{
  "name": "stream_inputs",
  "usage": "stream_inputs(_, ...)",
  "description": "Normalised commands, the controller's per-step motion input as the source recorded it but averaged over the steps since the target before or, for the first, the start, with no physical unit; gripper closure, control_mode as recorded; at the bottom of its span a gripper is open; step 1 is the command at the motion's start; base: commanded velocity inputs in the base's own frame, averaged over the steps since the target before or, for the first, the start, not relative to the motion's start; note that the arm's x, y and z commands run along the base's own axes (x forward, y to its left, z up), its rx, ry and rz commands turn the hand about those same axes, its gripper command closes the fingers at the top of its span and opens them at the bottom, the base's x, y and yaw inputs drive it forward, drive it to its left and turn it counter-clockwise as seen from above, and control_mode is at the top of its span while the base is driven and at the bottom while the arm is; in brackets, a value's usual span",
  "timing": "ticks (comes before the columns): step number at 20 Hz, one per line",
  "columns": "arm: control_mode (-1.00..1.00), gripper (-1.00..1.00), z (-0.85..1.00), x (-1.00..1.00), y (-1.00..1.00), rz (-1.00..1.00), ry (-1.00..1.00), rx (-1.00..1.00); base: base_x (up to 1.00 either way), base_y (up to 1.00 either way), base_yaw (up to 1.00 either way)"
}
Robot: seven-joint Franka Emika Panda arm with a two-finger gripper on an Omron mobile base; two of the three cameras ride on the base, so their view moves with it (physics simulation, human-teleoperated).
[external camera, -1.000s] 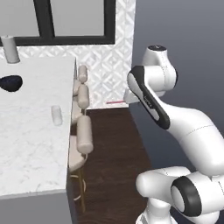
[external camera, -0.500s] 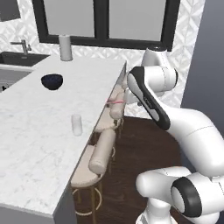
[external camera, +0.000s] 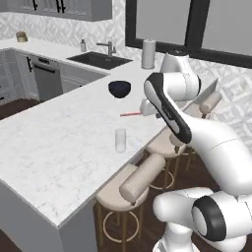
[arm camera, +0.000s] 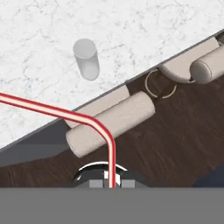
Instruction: Take a straw from the drawer in front and place it inside the glass cup on the dining counter.
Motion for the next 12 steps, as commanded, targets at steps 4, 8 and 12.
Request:
stream_inputs(4,1.00,1.00,0.00,0.00,0.00,0.00,0.00,0.00,0.05,-0.54,0.72)
stream_inputs(8,1.00,1.00,0.00,0.00,0.00,0.00,0.00,0.00,0.00,-0.72,0.69)
stream_inputs(12,1.00,1.00,0.00,0.00,0.00,0.00,0.00,0.00,0.00,-0.78,0.67)
